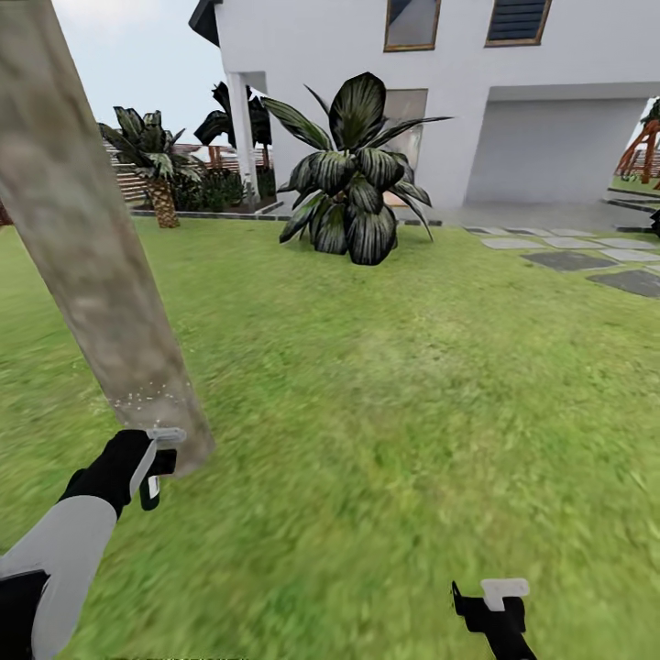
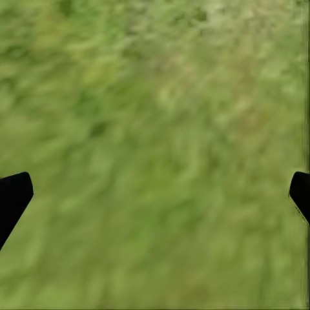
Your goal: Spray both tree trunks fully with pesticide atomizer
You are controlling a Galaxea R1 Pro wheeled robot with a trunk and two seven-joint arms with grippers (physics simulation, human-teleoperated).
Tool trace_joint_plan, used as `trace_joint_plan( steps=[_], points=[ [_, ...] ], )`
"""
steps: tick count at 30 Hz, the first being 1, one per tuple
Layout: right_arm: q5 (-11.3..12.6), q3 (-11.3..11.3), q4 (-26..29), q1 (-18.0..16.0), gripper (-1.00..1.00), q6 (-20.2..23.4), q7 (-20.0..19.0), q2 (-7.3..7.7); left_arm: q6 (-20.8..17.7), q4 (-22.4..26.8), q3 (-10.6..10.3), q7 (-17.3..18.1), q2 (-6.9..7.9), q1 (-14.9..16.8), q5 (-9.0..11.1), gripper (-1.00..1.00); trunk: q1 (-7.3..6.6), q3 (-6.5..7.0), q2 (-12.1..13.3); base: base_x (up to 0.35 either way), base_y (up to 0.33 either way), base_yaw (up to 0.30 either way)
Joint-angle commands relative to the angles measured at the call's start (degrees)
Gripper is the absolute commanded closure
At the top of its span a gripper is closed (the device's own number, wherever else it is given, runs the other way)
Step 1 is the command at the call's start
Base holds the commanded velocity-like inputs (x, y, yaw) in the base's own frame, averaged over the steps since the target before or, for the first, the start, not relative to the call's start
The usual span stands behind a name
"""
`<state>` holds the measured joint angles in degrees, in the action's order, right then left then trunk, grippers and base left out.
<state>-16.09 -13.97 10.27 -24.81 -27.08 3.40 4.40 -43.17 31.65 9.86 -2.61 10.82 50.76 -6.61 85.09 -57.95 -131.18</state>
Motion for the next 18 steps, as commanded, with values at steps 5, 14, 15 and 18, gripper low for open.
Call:
trace_joint_plan(
  steps=[5,14,15,18],
  points=[
    [-0.61,-0.19,-0.08,-0.02,-1.00,-0.17,0.29,-0.01,-0.33,0.16,0.27,0.24,-0.09,0.04,-0.54,1.00,-0.01,-0.05,-0.02,0.003,-0.272,0.235],
    [-0.61,-0.18,-0.08,-0.03,-1.00,-0.17,0.29,-0.03,-0.34,0.09,0.42,0.24,-0.09,0.04,-0.57,1.00,-0.01,-0.05,-0.02,0.161,-0.234,0.276],
    [-0.61,-0.18,-0.08,-0.01,-1.00,-0.17,0.29,-0.02,-0.34,0.08,0.44,0.24,-0.10,0.04,-0.58,1.00,-0.01,-0.05,-0.02,0.248,-0.180,0.278],
    [-0.61,-0.18,-0.08,-0.04,-1.00,-0.17,0.29,-0.09,-0.27,-0.53,0.27,0.24,0.23,0.04,-0.60,1.00,-0.01,-0.05,-0.02,0.252,-0.175,0.277]
  ],
)
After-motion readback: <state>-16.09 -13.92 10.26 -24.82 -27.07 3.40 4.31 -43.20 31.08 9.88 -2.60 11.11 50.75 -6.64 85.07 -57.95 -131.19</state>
